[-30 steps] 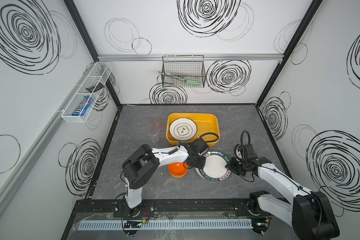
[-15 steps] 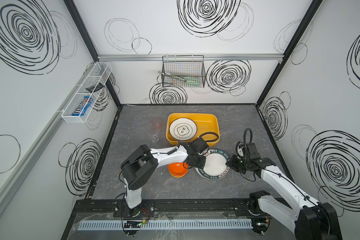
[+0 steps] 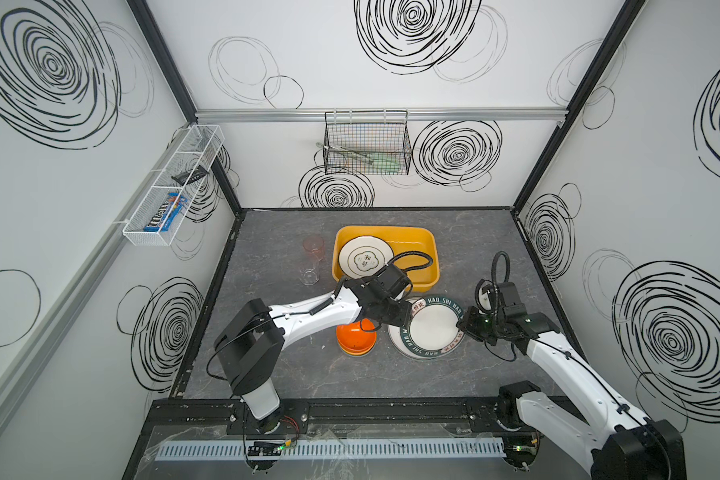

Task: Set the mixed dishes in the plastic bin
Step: 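Pinch the green-rim plate rim with the right gripper while the left gripper steadies it, then lift the green-rim plate with the right gripper toward the yellow bin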

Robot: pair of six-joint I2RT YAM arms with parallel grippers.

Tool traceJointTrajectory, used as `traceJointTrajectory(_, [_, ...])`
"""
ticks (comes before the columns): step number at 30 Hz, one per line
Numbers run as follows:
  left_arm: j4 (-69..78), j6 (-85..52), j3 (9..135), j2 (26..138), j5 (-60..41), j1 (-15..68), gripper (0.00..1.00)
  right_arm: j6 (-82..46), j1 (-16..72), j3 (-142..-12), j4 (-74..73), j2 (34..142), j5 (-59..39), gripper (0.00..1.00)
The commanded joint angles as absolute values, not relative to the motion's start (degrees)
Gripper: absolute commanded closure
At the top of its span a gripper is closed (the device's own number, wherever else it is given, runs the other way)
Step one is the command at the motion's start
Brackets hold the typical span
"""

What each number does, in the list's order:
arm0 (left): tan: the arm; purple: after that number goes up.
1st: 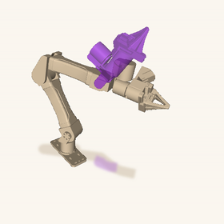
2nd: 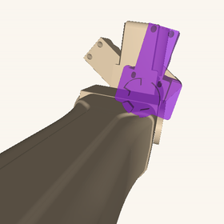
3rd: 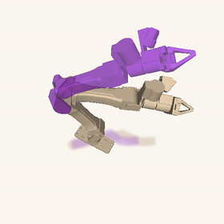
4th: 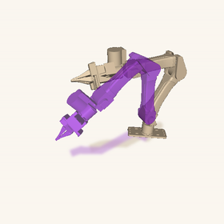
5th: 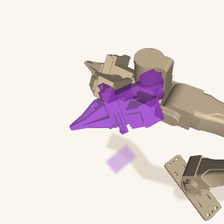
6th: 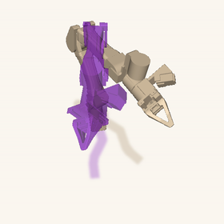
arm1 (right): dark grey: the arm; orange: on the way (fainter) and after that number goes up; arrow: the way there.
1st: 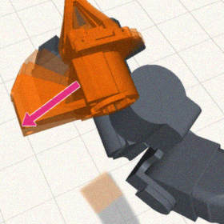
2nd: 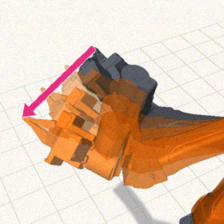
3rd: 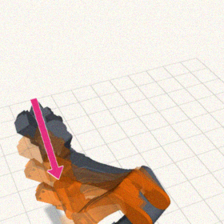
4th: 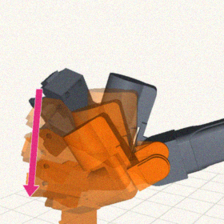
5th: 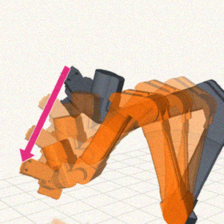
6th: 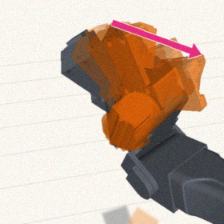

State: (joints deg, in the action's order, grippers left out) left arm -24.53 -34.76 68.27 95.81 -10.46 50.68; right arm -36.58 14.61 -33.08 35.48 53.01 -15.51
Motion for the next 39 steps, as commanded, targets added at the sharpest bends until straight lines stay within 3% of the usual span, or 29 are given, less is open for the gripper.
traceJointTrajectory(1, [-22.53, -35.48, 67.0, 92.77, -11.06, 49.51, 0.48, -35.7, 14.35, -36.95, 37.95, 51.18, -15.94, 1.0])
traceJointTrajectory(17, [-16.74, -37.84, 59.5, 82.35, -16.49, 42.0, 0.44, -33.34, 14.5, -45.23, 39.8, 51.08, -18.9, 1.0])
traceJointTrajectory(39, [-17.04, -37.8, 52.34, 70.53, -23.64, 26.3, 0.42, -35.32, 17.88, -56.65, 28.3, 66.84, -20.05, 1.0])
